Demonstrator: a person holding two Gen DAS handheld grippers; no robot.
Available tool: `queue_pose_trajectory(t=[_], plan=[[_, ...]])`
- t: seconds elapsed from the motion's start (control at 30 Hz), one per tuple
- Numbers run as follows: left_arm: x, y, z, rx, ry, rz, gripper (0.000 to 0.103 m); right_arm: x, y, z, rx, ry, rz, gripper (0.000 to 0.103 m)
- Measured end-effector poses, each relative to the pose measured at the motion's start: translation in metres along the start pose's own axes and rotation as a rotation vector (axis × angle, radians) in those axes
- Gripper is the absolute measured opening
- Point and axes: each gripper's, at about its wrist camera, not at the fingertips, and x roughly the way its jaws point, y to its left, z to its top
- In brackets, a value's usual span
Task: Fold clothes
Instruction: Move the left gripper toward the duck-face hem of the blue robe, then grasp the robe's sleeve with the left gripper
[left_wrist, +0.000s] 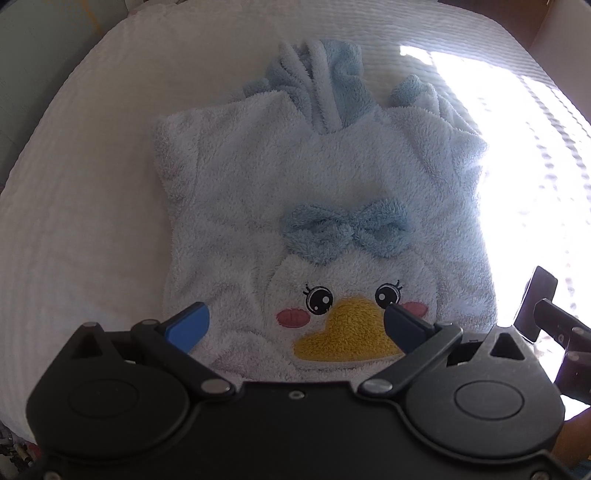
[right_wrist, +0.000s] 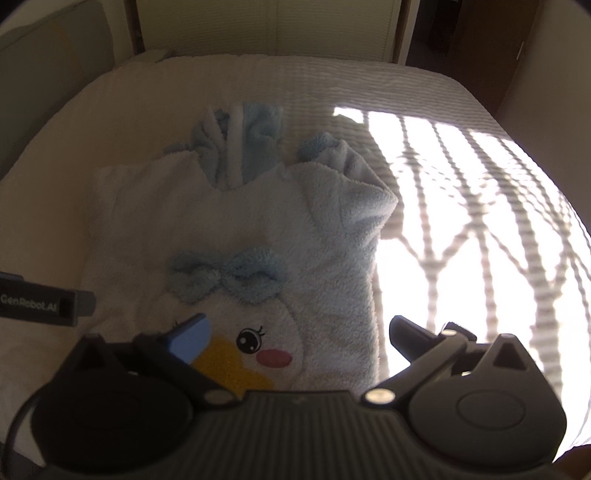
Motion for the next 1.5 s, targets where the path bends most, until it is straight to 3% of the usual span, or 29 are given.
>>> queue_pose_trajectory(t=[0.43, 0.77, 1.2, 1.4, 1.5], plan=[[0.004, -0.017, -0.002, -0.028, -0.018, 0.006, 0.1, 0.019, -0.017, 0.002, -0.017, 0.046, -0.042, 0.102], [0.002, -0.009, -0.005, -0.15, -0.078, -0.077, 0.102, 0.043, -0.022, 0.005, -0.02, 0.085, 0.051, 0.103], [0.012, 0.058, -0.036, -0.426, -0.093, -0.05, 0.102, 0.076, -0.019, 0.002, -0.002, 0.109, 0.158, 0.102], [0.018, 0.084, -0.04, -0.487, -0.09, -0.053, 0.101, 0.072, -0.012, 0.007, 0.03, 0.063, 0.204, 0.102], [0.02, 0.098, -0.042, -0.518, -0.088, -0.055, 0.101, 0.072, -0.012, 0.006, 0.058, 0.063, 0.185, 0.102]])
